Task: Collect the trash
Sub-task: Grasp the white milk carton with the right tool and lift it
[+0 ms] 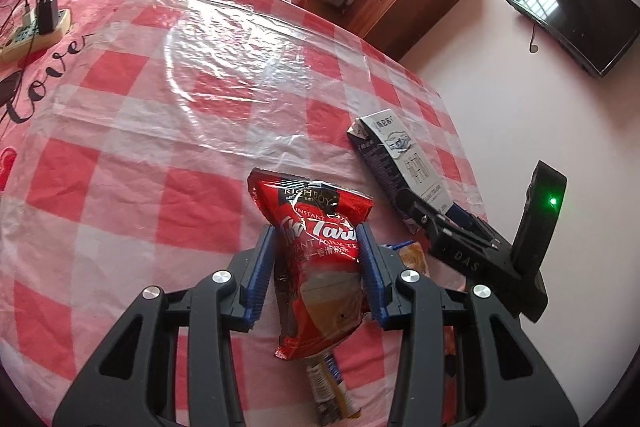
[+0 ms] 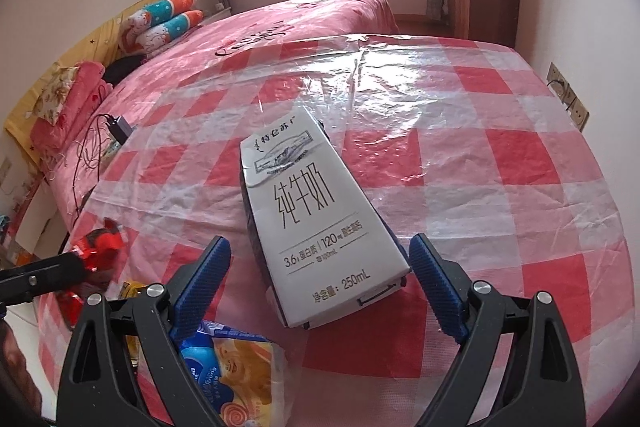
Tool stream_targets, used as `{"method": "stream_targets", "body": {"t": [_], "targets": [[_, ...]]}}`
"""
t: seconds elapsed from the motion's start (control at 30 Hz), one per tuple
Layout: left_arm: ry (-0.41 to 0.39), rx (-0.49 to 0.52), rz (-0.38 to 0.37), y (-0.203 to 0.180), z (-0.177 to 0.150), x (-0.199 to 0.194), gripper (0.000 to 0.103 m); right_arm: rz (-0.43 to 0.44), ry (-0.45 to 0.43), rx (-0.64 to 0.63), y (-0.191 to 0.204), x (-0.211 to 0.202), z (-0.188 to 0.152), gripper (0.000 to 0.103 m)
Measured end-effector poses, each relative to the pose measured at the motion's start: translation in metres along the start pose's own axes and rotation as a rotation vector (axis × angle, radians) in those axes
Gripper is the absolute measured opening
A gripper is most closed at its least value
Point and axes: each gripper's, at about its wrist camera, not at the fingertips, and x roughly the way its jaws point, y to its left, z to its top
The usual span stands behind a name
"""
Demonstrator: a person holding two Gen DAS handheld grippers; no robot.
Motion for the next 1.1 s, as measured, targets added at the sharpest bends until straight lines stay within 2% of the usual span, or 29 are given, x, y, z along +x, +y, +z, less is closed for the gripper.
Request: {"method": "stream_targets", "body": {"t": [0.07, 0.37, 0.53, 0.7, 0.93, 1.1], "targets": [[-0.001, 0.001, 0.005, 0.005, -0.002, -0.004, 0.043, -0.008, 0.012, -0.003, 0.000, 0.002, 0.000, 0.075], [-0.005, -0.031, 0.008, 0.028, -0.015, -0.016, 0.043, -0.031, -0.005, -0.062, 0.012, -0.001, -0.002, 0.073], [-0.005, -0.044, 0.001, 0.039, -0.021, -0.022, 0.043, -0.051, -0.054, -0.090, 0.018, -0.011, -0.005, 0.072], [-0.014, -0.053, -0.008, 0.048, -0.026, -0.030, 0.043, -0.029, -0.097, -0.055, 0.015, -0.021, -0.008, 0.071], [-0.027, -0.072, -0.029, 0.061, -0.033, -0.040, 0.043, 0.051, -0.096, 0.014, 0.013, -0.028, -0.014, 0.071], [-0.039, -0.084, -0.041, 0.071, -0.036, -0.048, 0.043, 0.076, -0.106, 0.035, 0.020, -0.035, -0.020, 0.071]]}}
